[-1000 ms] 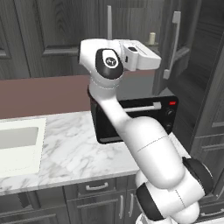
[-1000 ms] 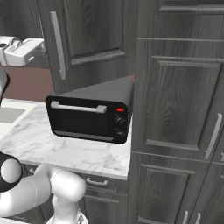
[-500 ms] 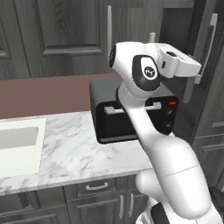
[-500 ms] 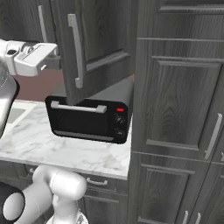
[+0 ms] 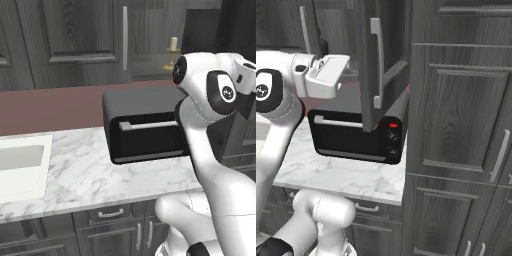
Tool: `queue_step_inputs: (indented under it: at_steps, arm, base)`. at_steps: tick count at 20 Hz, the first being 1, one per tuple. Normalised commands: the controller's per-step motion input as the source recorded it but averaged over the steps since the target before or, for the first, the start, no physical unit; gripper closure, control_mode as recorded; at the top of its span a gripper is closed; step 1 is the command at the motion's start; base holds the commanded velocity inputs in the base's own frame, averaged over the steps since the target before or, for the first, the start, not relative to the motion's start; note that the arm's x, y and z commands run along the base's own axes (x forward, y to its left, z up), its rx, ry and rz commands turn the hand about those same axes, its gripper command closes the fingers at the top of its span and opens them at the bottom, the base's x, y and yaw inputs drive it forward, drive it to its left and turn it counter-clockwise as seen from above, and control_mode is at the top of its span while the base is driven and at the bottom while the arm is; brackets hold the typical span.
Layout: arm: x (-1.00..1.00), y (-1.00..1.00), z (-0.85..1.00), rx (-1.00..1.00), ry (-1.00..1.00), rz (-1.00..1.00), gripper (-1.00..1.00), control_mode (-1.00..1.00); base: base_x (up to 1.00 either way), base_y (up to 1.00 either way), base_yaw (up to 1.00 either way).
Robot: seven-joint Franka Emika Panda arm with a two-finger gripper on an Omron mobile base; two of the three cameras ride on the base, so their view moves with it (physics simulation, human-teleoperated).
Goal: Get the candle and the liquor from the cabinet and move them to the dining counter.
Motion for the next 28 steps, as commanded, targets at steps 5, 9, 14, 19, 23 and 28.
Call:
queue_step_inputs:
  at_steps: [5, 9, 14, 19, 23, 28]
  arm:
    - [-0.04, -0.52, 0.00, 0.00, 0.00, 0.05, 1.00, -1.00]
    - [0.00, -0.18, 0.00, 0.00, 0.00, 0.01, 1.00, -1.00]
    - [0.00, -0.12, 0.00, 0.00, 0.00, 0.00, 1.00, -1.00]
    - [0.02, -0.36, 0.00, 0.00, 0.00, 0.03, 1.00, -1.00]
    - [0.00, -0.36, 0.00, 0.00, 0.00, 0.03, 1.00, -1.00]
    - [0.00, -0.20, 0.00, 0.00, 0.00, 0.01, 1.00, -1.00]
  base:
    - [0.00, 0.00, 0.00]
    - [0.00, 0.00, 0.00]
    - [0.00, 0.00, 0.00]
    - [0.00, 0.00, 0.00]
    - [0.00, 0.00, 0.00]
    - [0.00, 0.00, 0.00]
